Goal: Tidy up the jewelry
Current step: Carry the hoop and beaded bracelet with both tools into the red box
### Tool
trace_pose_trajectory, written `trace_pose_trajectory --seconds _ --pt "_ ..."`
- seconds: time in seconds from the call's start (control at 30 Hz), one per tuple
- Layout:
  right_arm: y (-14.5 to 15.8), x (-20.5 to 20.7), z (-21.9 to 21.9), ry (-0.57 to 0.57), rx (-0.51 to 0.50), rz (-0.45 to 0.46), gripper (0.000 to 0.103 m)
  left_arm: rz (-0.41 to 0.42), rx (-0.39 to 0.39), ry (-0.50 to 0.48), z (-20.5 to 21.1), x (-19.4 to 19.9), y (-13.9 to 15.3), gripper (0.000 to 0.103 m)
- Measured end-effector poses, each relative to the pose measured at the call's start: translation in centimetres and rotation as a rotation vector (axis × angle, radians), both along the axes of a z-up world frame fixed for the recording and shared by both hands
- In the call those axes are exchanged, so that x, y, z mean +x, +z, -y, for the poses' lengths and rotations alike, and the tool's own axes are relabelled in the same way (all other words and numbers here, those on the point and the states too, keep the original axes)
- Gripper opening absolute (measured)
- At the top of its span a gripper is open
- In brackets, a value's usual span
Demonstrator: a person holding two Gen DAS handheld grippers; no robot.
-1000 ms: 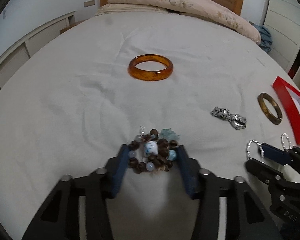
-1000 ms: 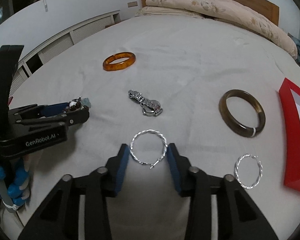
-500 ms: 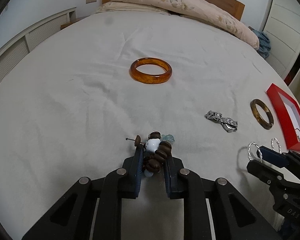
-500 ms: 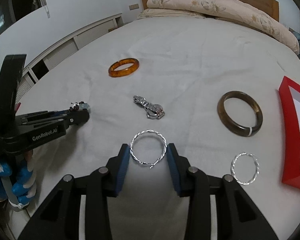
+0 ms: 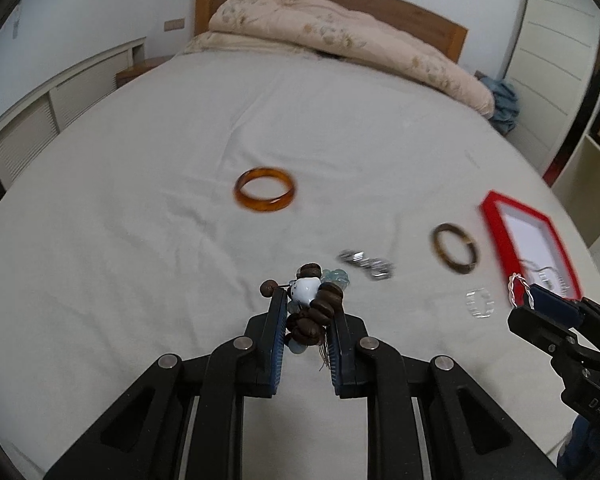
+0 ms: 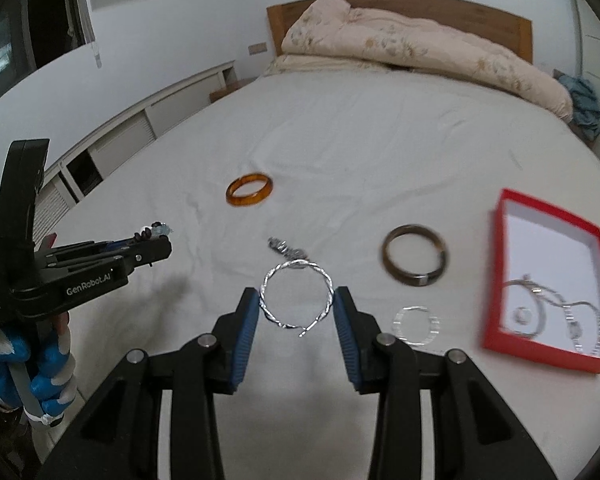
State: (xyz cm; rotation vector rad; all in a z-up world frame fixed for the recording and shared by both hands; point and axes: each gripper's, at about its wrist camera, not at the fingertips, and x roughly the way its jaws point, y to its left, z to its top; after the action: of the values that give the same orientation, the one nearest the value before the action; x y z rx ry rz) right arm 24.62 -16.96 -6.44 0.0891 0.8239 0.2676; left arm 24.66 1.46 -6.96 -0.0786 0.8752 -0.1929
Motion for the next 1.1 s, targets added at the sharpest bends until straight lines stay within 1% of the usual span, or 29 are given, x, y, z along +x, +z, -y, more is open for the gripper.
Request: trace_pose_trajectory --seconds 0.13,0.27,0.4,0.5,0.67,0.83,0.97,1.1 --pt "2.4 -1.8 2.3 -0.038 -0.018 0.03 0.036 0.025 -0.032 -0.033 2.5 -1.0 2.0 0.018" --pt "4.1 -3.3 5.3 -0.079 -0.037 0.049 0.036 0.039 -0.058 -0.08 5.8 -1.6 3.5 0.018" --pt "5.1 -4.5 8.8 -0.125 -0.044 0.062 0.036 0.04 -0.069 -0.143 9.7 -1.9 4.5 0.018" --pt "5.3 -5.1 11.3 -0.154 -0.053 0.065 0.036 0.035 -0.071 -0.18 12.1 -1.7 4.7 0.018" --pt "4.2 -5.1 15.8 -0.213 -0.062 0.05 0.036 0.023 -0.054 -0.246 16.6 -0.5 4.3 0.018" --pt "2.0 -3.7 19.8 -0.262 -0.067 0.019 0.036 0.008 -0.026 -0.311 21.4 1.2 3.1 0.018" --pt "0.0 -1.9 22.1 -0.28 -0.068 -0.008 0.036 -0.014 -0.014 -0.352 24.6 2.6 1.5 0.018" --pt "-2.4 -0.1 23.8 -0.287 -0.065 -0.044 0.036 -0.047 -0.001 -0.391 27.5 4.1 -0.7 0.018"
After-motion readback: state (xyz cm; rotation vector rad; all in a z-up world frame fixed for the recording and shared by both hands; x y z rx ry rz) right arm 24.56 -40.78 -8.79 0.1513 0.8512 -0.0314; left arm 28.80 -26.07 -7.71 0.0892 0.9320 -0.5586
